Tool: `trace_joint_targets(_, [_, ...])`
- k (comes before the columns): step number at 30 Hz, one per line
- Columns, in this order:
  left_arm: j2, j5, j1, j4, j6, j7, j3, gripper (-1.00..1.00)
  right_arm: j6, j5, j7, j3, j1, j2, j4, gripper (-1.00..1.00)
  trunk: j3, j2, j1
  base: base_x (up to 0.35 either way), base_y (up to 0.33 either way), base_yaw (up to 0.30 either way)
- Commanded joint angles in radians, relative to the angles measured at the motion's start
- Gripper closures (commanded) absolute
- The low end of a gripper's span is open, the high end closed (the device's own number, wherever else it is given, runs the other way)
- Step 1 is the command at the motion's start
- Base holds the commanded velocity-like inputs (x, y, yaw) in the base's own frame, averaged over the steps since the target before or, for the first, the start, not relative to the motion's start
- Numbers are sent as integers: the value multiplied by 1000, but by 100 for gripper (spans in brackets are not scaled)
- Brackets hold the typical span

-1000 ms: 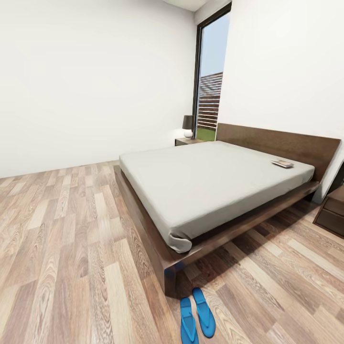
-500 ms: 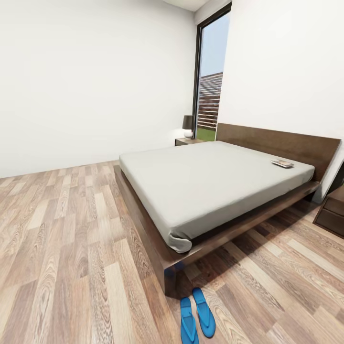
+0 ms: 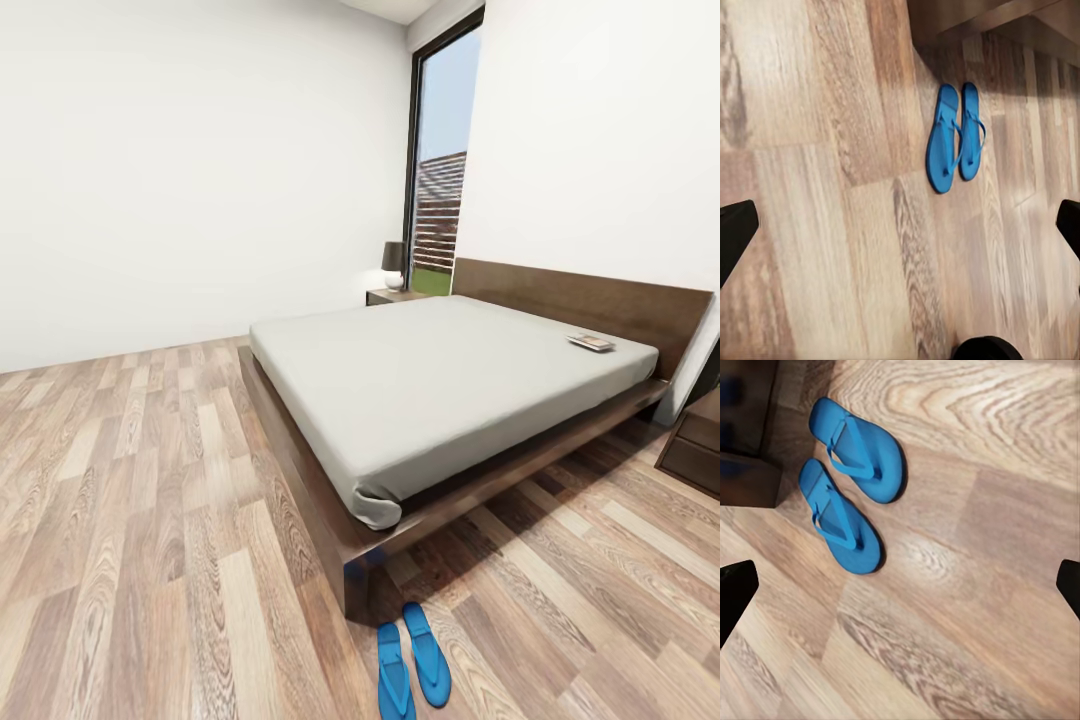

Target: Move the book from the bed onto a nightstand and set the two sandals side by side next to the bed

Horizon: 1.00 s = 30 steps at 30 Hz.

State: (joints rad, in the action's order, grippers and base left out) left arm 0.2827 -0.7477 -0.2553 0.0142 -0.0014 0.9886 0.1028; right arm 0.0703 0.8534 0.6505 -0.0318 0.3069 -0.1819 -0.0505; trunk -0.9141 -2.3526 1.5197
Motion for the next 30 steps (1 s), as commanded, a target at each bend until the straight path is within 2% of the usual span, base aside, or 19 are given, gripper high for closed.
trace_joint_targets(1, [-1, -8, -1, 0, 0, -1, 8, -100, 6, -3, 5, -3, 2, 0, -5, -100, -1, 0, 0, 0, 0, -13])
trace_joint_targets(7, [-5, -9, 0, 0, 0, -13, 8, -100, 4, -2, 4, -3, 1, -1, -5, -100, 0, 0, 0, 0, 0, -52])
trace_joint_targets(15, [-8, -9, 0, 0, 0, -16, 8, -100, 2, -3, 4, -3, 1, -1, -5, -100, 0, 0, 0, 0, 0, -196])
trace_joint_targets(30, [-11, -9, 0, 0, 0, -25, 8, -100, 1, -4, 2, -2, 1, 2, -5, -100, -17, 0, 0, 0, 0, -174])
